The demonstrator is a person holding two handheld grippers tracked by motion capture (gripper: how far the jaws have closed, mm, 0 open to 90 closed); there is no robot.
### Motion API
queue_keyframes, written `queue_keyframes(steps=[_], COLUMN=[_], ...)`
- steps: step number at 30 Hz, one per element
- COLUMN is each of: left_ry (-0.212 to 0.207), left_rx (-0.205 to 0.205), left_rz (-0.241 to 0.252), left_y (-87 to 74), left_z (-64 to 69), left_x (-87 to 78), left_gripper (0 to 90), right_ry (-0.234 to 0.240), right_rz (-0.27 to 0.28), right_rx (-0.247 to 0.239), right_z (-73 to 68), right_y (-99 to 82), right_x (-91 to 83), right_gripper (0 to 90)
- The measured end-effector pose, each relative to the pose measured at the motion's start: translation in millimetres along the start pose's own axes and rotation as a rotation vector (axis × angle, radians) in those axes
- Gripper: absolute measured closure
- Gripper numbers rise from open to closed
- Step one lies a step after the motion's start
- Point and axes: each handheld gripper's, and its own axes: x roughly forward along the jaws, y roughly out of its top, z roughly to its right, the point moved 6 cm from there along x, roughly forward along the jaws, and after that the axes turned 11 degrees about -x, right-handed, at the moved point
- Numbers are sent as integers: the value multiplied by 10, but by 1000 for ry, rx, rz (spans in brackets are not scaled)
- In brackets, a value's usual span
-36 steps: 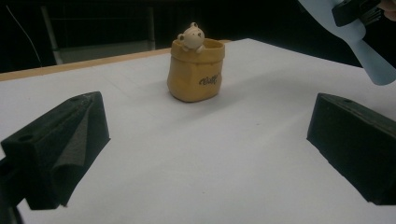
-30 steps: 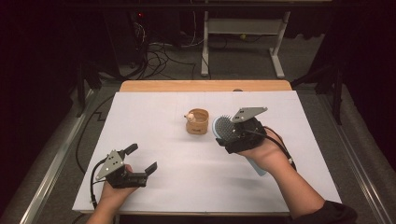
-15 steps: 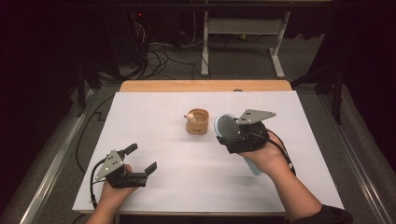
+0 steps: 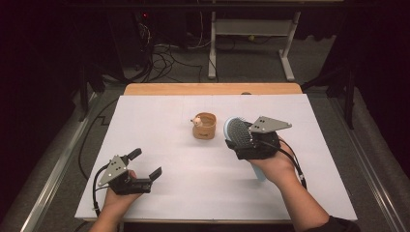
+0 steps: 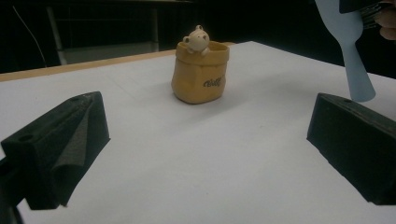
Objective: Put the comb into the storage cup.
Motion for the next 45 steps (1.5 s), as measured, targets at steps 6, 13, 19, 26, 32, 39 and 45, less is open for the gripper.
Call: queue_keyframes(steps=[6, 13, 19, 26, 32, 39, 45], left_ry=[-4, 3, -7, -7, -7, -8, -8], left_rx=[8, 2, 20, 20, 24, 25, 27], left_rz=[-2, 1, -5, -6, -7, -6, -7], left_y=[12, 0, -4, -8, -8, -6, -6], left_z=[-7, -14, -17, -19, -21, -21, -21], left_x=[0, 6, 2, 3, 3, 1, -1], left_gripper=[1, 1, 1, 1, 1, 1, 1], right_ry=[-14, -33, -37, -42, -44, -55, -57], right_rz=[38, 86, 122, 139, 142, 144, 148], right_rx=[6, 28, 45, 67, 76, 67, 65], right_z=[2, 19, 33, 59, 87, 108, 123], right_y=[-9, -11, 1, 11, 19, 67, 117], right_x=[-5, -29, -52, -50, -42, -16, 18], right_gripper=[209, 209, 209, 208, 207, 207, 207])
